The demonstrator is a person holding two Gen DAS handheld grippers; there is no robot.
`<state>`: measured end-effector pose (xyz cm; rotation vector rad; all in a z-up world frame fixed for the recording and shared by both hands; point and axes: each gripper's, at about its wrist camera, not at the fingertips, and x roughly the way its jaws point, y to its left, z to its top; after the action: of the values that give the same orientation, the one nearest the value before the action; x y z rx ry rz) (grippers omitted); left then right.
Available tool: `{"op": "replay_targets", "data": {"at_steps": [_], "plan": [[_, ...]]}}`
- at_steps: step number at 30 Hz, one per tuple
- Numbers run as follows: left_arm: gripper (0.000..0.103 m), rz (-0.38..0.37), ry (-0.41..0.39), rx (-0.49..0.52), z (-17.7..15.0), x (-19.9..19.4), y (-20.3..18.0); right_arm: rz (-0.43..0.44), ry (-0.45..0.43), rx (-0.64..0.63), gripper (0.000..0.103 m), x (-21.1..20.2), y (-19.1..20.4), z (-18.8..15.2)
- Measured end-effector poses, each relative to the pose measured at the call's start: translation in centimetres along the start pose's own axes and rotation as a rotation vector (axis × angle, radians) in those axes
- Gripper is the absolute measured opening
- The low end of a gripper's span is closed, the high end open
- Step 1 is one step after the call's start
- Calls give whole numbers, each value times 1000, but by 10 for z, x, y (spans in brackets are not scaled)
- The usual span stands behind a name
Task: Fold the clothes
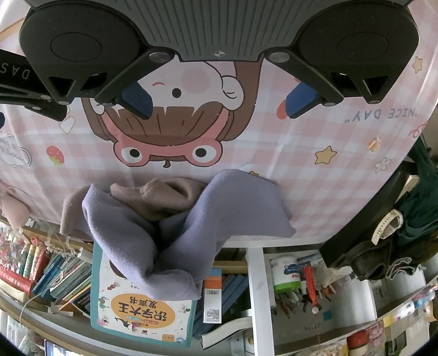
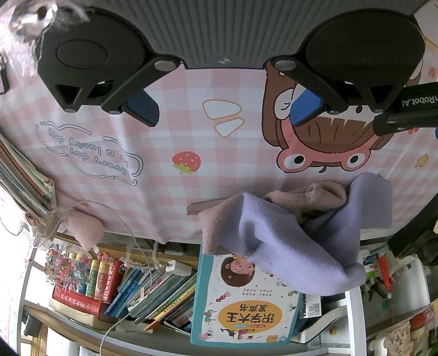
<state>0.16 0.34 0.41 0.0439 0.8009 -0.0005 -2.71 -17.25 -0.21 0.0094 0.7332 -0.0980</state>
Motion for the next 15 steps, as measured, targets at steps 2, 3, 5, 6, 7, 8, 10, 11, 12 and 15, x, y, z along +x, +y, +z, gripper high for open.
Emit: {"op": "replay_targets", "data": {"at_steps": [2, 3, 5, 6, 7, 8, 10, 11, 12, 15], "plan": [[103, 0, 0, -1, -1, 1, 0, 2, 1, 0, 103, 0, 0, -1], [103, 0, 1, -1, -1, 1, 0, 3, 1, -1, 103, 0, -1, -2], [103, -1, 1, 1, -1, 1, -1, 4, 1, -2, 103, 0, -1, -2], [103, -1, 2, 1, -1, 1, -1, 5, 1, -3, 103, 0, -1, -3], [103, -1, 4, 2, -1, 1, -1, 5, 3, -3, 103, 0, -2, -1], [103, -1, 5, 2, -1, 2, -2, 5, 6, -3, 103, 2, -2, 1], [103, -2, 8, 4, 0, 3, -2, 5, 9, -2, 103, 2, -2, 2], [103, -3, 9, 4, 0, 3, -3, 5, 9, -2, 103, 2, -3, 2], [103, -4, 8, 3, -1, 3, -2, 5, 10, -1, 103, 2, -3, 1], [103, -4, 8, 3, -1, 3, -2, 6, 14, -3, 103, 3, -3, 1]]}}
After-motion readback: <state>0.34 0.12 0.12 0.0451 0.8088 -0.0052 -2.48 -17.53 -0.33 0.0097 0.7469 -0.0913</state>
